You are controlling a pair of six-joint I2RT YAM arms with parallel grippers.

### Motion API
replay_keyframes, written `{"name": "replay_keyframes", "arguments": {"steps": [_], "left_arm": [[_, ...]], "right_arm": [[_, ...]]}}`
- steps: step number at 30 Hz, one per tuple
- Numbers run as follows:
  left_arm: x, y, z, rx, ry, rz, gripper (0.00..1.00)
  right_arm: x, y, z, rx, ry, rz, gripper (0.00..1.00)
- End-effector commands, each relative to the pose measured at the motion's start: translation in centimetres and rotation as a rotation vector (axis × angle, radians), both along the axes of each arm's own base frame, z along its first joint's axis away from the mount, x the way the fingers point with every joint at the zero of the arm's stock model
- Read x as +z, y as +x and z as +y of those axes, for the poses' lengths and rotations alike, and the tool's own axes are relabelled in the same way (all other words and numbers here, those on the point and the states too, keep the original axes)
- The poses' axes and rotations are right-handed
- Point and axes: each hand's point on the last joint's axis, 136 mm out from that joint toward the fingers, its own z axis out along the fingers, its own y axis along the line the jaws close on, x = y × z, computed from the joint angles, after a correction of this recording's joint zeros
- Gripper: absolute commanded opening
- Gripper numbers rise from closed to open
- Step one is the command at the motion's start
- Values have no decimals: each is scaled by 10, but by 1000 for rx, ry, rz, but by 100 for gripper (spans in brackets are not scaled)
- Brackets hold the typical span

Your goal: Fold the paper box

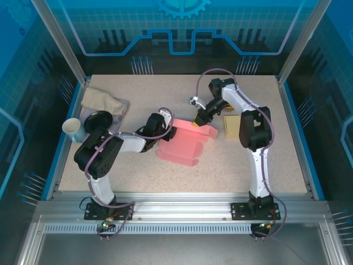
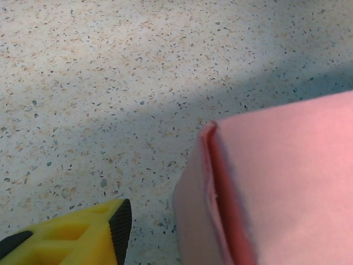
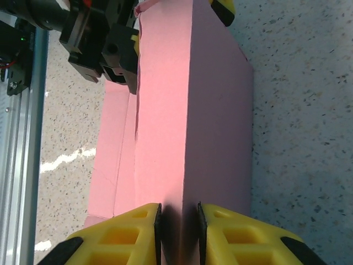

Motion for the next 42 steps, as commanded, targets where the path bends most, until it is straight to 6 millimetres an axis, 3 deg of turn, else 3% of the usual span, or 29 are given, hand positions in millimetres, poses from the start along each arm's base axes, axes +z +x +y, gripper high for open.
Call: {"name": "replay_keyframes", "arguments": {"steps": [1, 4, 6, 8, 15, 19, 23, 28, 32, 34, 37, 42], "left_arm": [[1, 4, -2, 11, 55, -31, 49], [5, 2, -9, 7, 48, -53, 32], [4, 3, -10, 25, 74, -67, 12], [4, 6, -8, 63, 102, -78, 6], [0, 16, 4, 212, 181, -82, 0], [-5, 13, 2, 216, 192, -71, 0], [-7, 6, 3, 215, 188, -58, 0], [-8, -3, 10, 235, 184, -37, 0], [-11, -11, 19, 275, 184, 8, 0], [-14, -15, 22, 289, 181, 25, 0], [-19, -19, 26, 315, 175, 49, 0], [-21, -21, 30, 356, 171, 80, 0]], "right_arm": [[3, -3, -1, -1, 31, 46, 24], [2, -2, 0, -11, 37, 55, 24], [2, 2, 0, -31, 32, 53, 24], [4, 6, 1, -51, 31, 48, 25], [33, 35, 5, -243, 40, -15, 27], [51, 53, -6, -390, -5, -122, 30], [85, 62, -19, -484, -16, -240, 33], [120, 52, -38, -581, -45, -352, 33], [146, 22, -54, -717, -43, -432, 33], [143, 6, -55, -789, -52, -407, 33], [119, -11, -56, -902, -92, -285, 34], [74, -16, -42, -1030, -82, -111, 36]]}}
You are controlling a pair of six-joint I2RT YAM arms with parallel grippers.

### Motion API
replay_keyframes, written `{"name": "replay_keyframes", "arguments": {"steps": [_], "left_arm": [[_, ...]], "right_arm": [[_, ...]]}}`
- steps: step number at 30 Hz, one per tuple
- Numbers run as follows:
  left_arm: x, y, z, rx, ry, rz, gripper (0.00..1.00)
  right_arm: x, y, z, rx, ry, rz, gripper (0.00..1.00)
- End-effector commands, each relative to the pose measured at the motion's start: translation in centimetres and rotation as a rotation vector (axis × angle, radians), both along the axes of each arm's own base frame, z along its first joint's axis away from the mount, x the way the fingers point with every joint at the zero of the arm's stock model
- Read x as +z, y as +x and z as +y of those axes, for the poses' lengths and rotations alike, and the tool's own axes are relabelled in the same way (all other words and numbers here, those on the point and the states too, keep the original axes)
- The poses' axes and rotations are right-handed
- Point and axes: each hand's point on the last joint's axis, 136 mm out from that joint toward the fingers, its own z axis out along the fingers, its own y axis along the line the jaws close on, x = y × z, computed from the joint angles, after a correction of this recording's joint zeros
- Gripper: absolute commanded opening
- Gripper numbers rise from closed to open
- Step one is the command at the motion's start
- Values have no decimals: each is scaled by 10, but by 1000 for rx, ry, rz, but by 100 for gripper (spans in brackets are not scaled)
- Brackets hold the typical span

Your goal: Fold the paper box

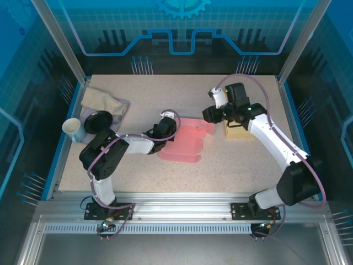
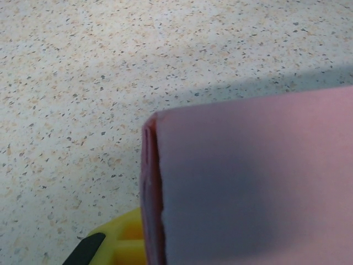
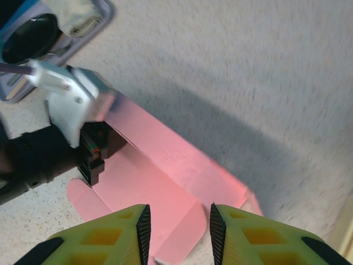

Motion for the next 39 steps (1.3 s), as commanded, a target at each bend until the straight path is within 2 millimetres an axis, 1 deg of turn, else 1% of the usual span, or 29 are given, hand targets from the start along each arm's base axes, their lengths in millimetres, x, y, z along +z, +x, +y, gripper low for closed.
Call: {"name": "replay_keyframes", "arguments": {"steps": [1, 2, 5, 8, 16, 18, 24, 29, 31, 35, 39], "left_arm": [[-19, -18, 17, 53, 57, 95, 0], [-19, -18, 17, 58, 53, 98, 0], [-19, -19, 15, 61, 44, 100, 0], [-17, -19, 12, 54, 42, 98, 0], [-15, -18, 7, 43, 42, 96, 0], [-15, -18, 6, 41, 39, 98, 0], [-15, -19, 1, 40, 33, 101, 0], [-15, -19, -2, 38, 40, 104, 0], [-15, -19, -2, 38, 40, 103, 0], [-16, -20, -1, 41, 38, 108, 0], [-17, -20, 0, 53, 35, 110, 0]], "right_arm": [[-32, 8, 10, -163, 83, 111, 36], [-40, 9, 13, -179, 93, 124, 37], [-54, 15, 22, -213, 135, 145, 39], [-66, 23, 26, -228, 147, 162, 39], [-88, 40, 24, -272, 155, 187, 41], [-88, 42, 27, -267, 175, 187, 41], [-85, 38, 52, -248, 297, 218, 41], [-79, 40, 65, -255, 425, 248, 41], [-80, 40, 68, -257, 450, 268, 41], [-80, 41, 70, -273, 476, 279, 41], [-79, 37, 55, -307, 421, 245, 40]]}}
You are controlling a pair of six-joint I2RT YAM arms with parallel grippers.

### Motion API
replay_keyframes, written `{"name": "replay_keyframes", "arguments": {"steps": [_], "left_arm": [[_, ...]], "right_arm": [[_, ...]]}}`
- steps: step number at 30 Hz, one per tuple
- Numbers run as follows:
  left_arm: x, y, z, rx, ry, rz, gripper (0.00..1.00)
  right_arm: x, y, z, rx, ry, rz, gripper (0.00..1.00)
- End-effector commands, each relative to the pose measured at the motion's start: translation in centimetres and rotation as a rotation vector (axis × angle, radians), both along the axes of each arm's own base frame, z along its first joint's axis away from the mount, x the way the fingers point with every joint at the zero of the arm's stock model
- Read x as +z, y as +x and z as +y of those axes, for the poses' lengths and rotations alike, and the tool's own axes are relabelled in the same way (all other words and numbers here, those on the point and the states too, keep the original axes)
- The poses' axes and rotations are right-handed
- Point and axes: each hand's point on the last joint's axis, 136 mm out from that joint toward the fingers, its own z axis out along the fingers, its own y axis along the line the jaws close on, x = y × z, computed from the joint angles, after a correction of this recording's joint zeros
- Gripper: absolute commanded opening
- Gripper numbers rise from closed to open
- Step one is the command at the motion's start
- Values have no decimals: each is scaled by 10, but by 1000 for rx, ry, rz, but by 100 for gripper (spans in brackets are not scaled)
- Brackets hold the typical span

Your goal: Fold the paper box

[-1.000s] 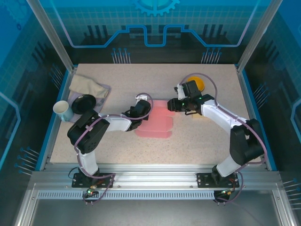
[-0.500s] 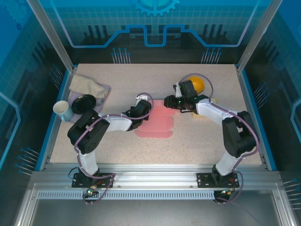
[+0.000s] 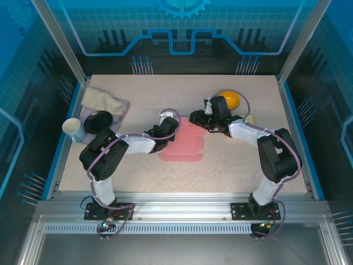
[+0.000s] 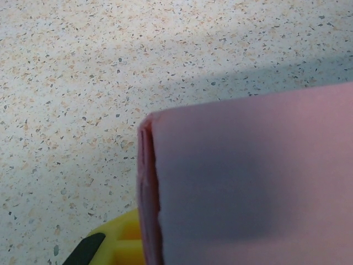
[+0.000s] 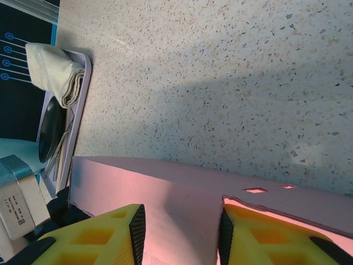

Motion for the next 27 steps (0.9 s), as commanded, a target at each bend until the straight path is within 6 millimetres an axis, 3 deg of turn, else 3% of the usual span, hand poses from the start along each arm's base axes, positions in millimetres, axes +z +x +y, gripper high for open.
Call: {"name": "replay_keyframes", "arguments": {"steps": [1, 9, 12, 14, 16, 19, 27], "left_arm": [[-18, -15, -2, -17, 33, 78, 0], [-21, -13, 2, 11, 48, 92, 0], [-25, -13, 2, 19, 49, 108, 0], [-25, -12, 1, 27, 44, 113, 0], [-27, -13, 2, 37, 43, 123, 0], [-26, -12, 4, 55, 57, 138, 0], [-26, -14, 6, 60, 63, 141, 0]], "right_arm": [[13, -8, -1, 9, -3, -39, 40], [23, -32, -48, 45, -276, -83, 38], [17, -42, -59, 54, -316, -96, 25], [7, -46, -58, 55, -316, -85, 19], [-4, -47, -55, 39, -289, -68, 8], [-26, -48, -58, -44, -230, -41, 1], [-60, -23, -68, -165, -94, 9, 0]]}}
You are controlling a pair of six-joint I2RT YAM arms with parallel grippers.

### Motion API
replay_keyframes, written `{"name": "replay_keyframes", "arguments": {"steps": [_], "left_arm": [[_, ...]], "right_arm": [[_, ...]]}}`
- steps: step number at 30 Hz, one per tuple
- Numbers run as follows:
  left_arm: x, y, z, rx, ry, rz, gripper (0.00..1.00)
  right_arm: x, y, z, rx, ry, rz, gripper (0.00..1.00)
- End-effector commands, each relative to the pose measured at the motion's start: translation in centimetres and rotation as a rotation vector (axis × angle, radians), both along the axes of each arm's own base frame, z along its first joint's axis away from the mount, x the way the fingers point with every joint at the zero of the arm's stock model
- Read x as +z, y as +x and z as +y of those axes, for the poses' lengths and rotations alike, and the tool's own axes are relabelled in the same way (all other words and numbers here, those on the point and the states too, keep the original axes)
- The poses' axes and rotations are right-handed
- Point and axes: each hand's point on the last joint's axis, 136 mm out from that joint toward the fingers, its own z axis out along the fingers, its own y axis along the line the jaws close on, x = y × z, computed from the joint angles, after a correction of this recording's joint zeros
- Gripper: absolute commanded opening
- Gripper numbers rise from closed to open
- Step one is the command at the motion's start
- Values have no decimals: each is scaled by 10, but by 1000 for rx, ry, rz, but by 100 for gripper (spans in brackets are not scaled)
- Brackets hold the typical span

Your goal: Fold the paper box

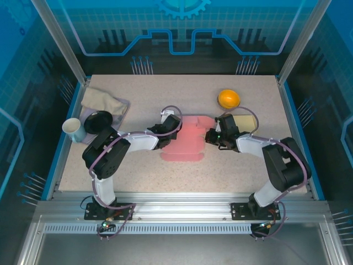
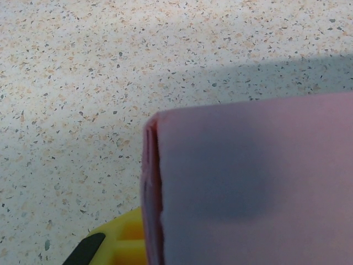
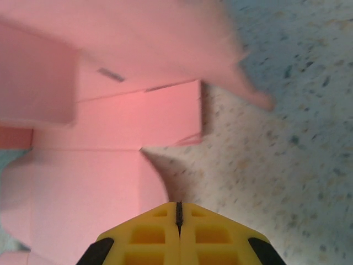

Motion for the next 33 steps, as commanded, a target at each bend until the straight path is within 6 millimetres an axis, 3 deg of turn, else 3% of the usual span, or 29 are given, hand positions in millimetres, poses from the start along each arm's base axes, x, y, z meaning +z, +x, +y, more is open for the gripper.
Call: {"name": "replay_keyframes", "arguments": {"steps": [1, 7, 11, 16, 26, 30, 33], "left_arm": [[-25, -17, 10, -3, 73, 96, 0], [-24, -17, 9, -9, 68, 95, 0], [-25, -17, 7, -13, 63, 98, 0], [-27, -17, 5, -20, 60, 102, 0], [-27, -17, 4, -15, 46, 106, 0], [-28, -17, 3, -9, 39, 111, 0], [-28, -17, 2, -10, 33, 112, 0]], "right_arm": [[8, 28, 0, -71, 108, -55, 0], [-8, 40, -12, -155, 114, -34, 0], [-17, 46, -9, -159, 130, -11, 0], [-12, 56, 10, -116, 221, -53, 0], [30, 63, 59, -6, 335, -185, 0], [25, 57, 76, 17, 315, -159, 0], [7, 52, 80, 9, 268, -100, 0]]}}
